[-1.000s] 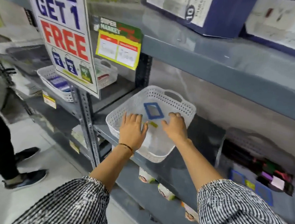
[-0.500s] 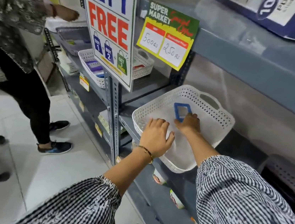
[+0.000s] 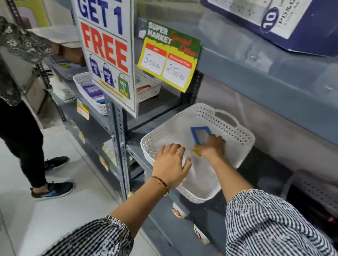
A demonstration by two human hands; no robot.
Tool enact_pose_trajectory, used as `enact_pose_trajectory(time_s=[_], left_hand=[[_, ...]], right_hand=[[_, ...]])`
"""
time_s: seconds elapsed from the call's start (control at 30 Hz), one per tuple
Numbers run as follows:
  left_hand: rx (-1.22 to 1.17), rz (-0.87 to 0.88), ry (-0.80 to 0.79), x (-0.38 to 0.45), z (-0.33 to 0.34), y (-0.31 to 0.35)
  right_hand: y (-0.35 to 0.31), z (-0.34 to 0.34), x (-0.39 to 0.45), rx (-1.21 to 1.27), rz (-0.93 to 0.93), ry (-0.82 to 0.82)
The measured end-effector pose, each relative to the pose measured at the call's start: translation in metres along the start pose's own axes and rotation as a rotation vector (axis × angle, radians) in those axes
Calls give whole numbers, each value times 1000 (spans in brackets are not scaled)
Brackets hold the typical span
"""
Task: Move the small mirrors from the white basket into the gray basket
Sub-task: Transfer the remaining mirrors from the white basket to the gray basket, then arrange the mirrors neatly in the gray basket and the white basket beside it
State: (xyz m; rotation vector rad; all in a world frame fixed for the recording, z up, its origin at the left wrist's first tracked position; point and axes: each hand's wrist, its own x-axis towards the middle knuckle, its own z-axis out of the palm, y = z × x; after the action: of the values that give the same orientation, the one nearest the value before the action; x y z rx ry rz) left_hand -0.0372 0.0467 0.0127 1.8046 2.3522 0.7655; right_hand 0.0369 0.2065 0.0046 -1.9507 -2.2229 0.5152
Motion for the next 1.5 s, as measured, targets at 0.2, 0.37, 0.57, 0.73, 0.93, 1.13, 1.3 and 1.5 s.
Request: enact_pose_trajectory(time_s=[0.2,0.37,0.57,0.73,0.93,1.13,1.3,1.5], left_hand=[[4,31,121,-6,3,17],[-131,104,122,-19,16,65],[-219,340,-36,-65,46,163],[-238,495,-168,-113,69,235],[-191,583,-246,-162,90,307],[-92,593,-262,-185,105,354],[-1,581,-316,-195,116,364],[114,608,-359,-196,122,364]], right_hand=[[39,-38,-55,187,-80,169],[81,-73,-109,353,-32,333],[186,-124,-185,336,252,504],[273,-152,-243,313,434,598],[363,-169,-305,317,584,623],[425,-173,-331,311,741,456],[442,-168,-331,222,796,225],[441,-166,-322,122,801,37]])
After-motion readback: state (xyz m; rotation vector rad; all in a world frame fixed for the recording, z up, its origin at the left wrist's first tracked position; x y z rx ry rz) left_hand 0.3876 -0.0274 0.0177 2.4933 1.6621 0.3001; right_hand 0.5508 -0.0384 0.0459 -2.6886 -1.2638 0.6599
